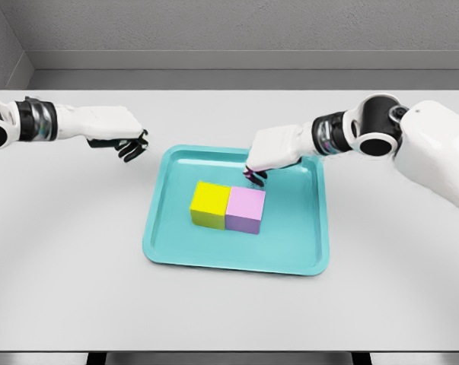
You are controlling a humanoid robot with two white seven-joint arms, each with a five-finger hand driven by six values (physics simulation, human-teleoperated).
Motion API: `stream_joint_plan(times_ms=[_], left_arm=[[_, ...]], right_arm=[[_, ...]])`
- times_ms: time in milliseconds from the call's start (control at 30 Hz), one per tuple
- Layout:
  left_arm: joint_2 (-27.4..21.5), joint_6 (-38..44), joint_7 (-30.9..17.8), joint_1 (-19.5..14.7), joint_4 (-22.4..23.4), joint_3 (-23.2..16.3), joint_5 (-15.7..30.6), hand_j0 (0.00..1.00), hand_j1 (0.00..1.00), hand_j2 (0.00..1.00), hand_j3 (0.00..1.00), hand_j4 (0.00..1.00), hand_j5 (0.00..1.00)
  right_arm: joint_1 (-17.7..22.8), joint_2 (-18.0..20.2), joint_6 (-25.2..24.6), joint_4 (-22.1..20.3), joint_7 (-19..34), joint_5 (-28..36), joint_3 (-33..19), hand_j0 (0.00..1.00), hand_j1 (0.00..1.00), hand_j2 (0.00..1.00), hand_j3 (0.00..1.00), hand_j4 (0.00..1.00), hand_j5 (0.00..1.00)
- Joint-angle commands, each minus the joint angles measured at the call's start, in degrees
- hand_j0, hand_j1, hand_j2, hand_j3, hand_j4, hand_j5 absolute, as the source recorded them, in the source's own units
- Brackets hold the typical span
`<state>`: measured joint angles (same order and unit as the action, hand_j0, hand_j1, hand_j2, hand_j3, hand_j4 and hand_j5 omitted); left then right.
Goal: Push two cubes
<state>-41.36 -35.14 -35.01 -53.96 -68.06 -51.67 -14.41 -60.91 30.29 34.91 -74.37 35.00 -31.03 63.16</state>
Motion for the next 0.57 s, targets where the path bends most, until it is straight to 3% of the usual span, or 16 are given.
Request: stream_joint_plan(times_ms=[0, 33, 67, 100, 133, 167, 200, 267, 333, 433, 533], left_arm=[[-1.88, 0.14, 0.01, 0.00, 3.63, 2.19, 6.67, 0.05, 0.05, 0.05, 0.05, 0.05, 0.05], [-1.88, 0.14, 0.01, 0.00, 4.61, 2.63, 6.94, 0.05, 0.05, 0.05, 0.05, 0.05, 0.05], [-1.97, 0.14, 0.01, 0.17, 4.78, 3.85, 8.16, 0.05, 0.05, 0.05, 0.05, 0.05, 0.05], [-3.02, 0.14, 0.01, 1.49, 7.24, 5.35, 11.50, 0.05, 0.05, 0.05, 0.05, 0.05, 0.05], [-3.64, 0.14, 0.01, 1.93, 10.84, 6.93, 14.49, 0.26, 0.26, 0.26, 0.26, 0.26, 0.26], [-2.94, 0.14, 0.01, 2.20, 13.92, 9.13, 15.46, 0.85, 0.85, 0.85, 0.85, 0.85, 0.85], [-2.94, 0.14, 0.01, 2.37, 15.15, 9.48, 15.46, 1.00, 1.00, 1.00, 1.00, 1.00, 1.00], [-3.11, 0.14, 0.01, 3.16, 15.24, 9.48, 15.38, 1.00, 1.00, 1.00, 1.00, 1.00, 1.00], [-3.02, 0.14, 0.01, 3.34, 15.42, 9.48, 15.29, 1.00, 1.00, 1.00, 1.00, 1.00, 1.00], [-3.02, 0.14, 0.01, 3.78, 15.51, 9.48, 15.46, 1.00, 1.00, 1.00, 1.00, 1.00, 1.00], [-3.02, 0.14, 0.01, 3.78, 15.51, 9.48, 15.64, 1.00, 1.00, 1.00, 1.00, 1.00, 1.00]], right_arm=[[0.00, 0.56, 0.09, 2.65, 0.00, -0.70, -5.23, 0.44, 0.44, 0.44, 0.44, 0.44, 0.44], [0.17, 1.35, 0.09, 3.18, 0.00, -1.40, -9.10, 0.54, 0.54, 0.54, 0.54, 0.54, 0.54], [0.44, 2.75, 0.09, 3.27, 0.00, -1.41, -12.60, 0.88, 0.88, 0.88, 0.88, 0.88, 0.88], [1.23, 5.65, 0.09, 3.88, 0.00, -0.53, -19.20, 1.00, 1.00, 1.00, 1.00, 1.00, 1.00], [4.30, 10.22, 0.09, 4.06, 0.00, -0.26, -26.23, 1.00, 1.00, 1.00, 1.00, 1.00, 1.00], [6.59, 12.24, 0.09, 5.55, 0.00, -0.17, -31.33, 1.00, 1.00, 1.00, 1.00, 1.00, 1.00], [7.65, 12.69, 0.09, 8.10, 0.00, -0.17, -32.57, 1.00, 1.00, 1.00, 1.00, 1.00, 1.00], [9.32, 12.60, 0.09, 10.74, 0.00, -0.17, -30.90, 1.00, 1.00, 1.00, 1.00, 1.00, 1.00], [9.84, 12.69, 0.09, 10.74, 0.00, -0.17, -30.81, 1.00, 1.00, 1.00, 1.00, 1.00, 1.00], [9.76, 12.25, 0.09, 10.30, 0.00, -0.26, -23.96, 1.00, 1.00, 1.00, 1.00, 1.00, 1.00], [9.76, 12.16, 0.09, 10.04, 0.00, -0.26, -23.17, 1.00, 1.00, 1.00, 1.00, 1.00, 1.00]])
